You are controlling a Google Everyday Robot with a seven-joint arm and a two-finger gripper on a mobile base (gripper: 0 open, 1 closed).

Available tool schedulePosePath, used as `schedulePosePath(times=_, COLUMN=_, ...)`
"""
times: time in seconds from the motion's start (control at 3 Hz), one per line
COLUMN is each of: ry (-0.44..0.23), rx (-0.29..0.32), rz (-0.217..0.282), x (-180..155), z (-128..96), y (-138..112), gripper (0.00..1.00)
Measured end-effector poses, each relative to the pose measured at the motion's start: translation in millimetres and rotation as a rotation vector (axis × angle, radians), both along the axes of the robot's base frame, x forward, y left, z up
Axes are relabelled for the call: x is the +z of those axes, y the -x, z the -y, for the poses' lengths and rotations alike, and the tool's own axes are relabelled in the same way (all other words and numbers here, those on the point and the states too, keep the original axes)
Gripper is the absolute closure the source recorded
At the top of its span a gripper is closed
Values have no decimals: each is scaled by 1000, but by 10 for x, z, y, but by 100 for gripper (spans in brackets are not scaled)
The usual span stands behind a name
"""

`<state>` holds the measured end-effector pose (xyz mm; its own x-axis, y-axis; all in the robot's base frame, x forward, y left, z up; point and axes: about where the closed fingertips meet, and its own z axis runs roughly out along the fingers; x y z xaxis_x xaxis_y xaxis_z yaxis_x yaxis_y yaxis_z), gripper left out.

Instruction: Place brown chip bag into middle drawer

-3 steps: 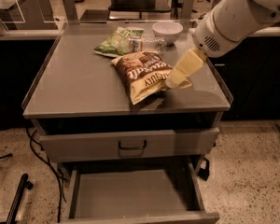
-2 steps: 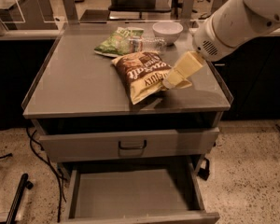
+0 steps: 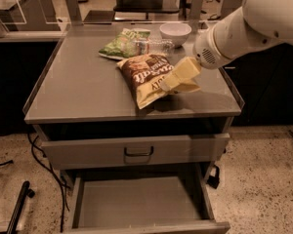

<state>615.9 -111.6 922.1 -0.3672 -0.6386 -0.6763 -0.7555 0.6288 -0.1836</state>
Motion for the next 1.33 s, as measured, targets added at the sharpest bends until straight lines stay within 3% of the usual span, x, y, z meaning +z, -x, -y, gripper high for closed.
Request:
schedulePosePath(times=0.67, ry=-62, rx=20, rz=5, x=-175, z=-176, y=-220, gripper=0)
schedulePosePath(times=1.33, ry=-63, rx=46, rz=-58, x=-504, z=-357, y=-405, gripper=0)
